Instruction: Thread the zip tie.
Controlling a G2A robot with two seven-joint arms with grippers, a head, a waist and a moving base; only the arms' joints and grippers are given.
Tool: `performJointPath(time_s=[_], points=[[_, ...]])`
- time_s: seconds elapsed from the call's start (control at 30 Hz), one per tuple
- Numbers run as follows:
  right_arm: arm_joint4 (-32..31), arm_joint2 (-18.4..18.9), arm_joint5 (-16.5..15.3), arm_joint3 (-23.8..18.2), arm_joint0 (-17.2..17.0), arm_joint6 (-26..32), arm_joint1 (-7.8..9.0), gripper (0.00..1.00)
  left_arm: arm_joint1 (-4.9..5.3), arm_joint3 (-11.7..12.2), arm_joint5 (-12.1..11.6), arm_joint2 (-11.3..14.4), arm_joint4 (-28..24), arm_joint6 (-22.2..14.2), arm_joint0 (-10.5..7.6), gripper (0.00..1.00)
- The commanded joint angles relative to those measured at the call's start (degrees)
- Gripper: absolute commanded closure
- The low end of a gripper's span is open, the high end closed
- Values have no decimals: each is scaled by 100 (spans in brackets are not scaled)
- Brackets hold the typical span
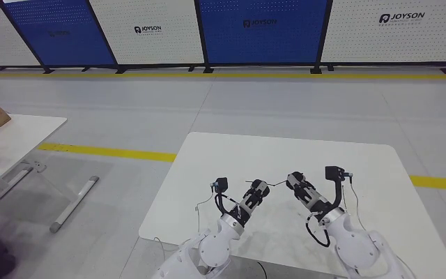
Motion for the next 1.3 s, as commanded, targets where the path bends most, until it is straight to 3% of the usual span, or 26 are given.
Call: performJointPath(time_s=[0.0,1.27], points=[[-19,-28,7,33,21,38,-10,100,0,0,0,0,0,0,0,100],[-115,27,51,40,-94,-65,-122,100,0,0,0,0,0,0,0,100]])
